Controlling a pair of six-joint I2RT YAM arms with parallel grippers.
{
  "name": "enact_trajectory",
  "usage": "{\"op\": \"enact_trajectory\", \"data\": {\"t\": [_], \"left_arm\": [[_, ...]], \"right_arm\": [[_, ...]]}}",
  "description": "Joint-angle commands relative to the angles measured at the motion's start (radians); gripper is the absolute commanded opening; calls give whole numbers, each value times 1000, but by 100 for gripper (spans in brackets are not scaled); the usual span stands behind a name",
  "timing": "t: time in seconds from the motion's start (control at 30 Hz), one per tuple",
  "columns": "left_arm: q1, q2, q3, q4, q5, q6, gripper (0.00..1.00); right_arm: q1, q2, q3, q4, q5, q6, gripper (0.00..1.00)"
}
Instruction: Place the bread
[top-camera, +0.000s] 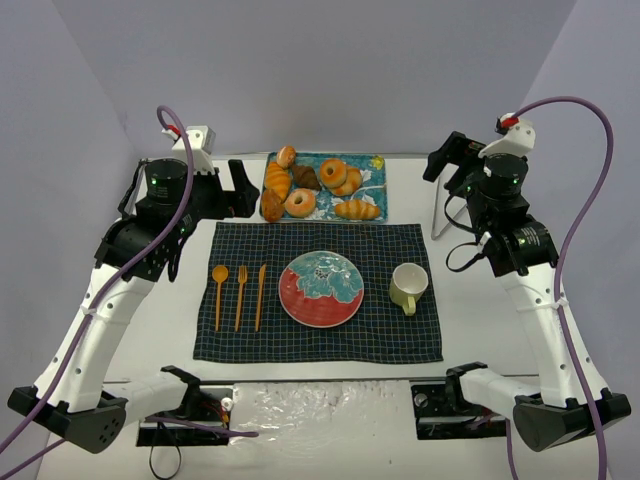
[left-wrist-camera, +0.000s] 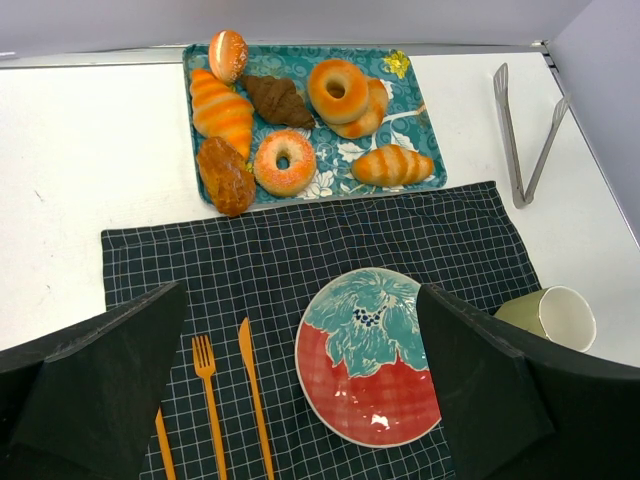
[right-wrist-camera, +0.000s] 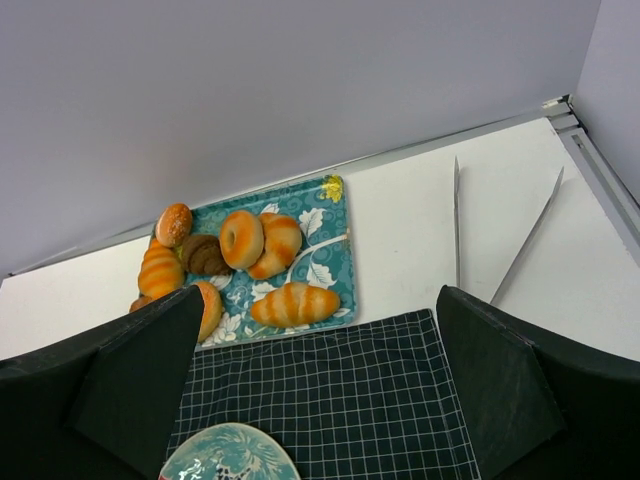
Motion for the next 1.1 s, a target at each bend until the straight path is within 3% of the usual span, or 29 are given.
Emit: {"op": "enact_trajectory", "data": {"t": [0.0, 0.13, 0.23, 0.43, 0.83, 1.07], "left_arm": [[6, -13, 23, 46, 16, 15, 97], [6, -16, 23, 44, 17, 18, 97], [6, -16, 14, 50, 20, 13, 97], [5, -14, -30, 85, 78, -20, 97], [9, -42, -76, 111, 130, -39, 97], [10, -41, -84, 120, 149, -39, 97]], "right_arm": [[7, -8, 45, 56, 11, -22, 100], [7, 6, 51, 56, 32, -17, 100], [5, 48, 53, 39, 148, -13, 100], [-25, 226, 30, -6, 286, 8, 100], [-171, 563, 72, 35, 171, 89, 100], [-217, 726, 138, 77, 80, 33, 100]]}}
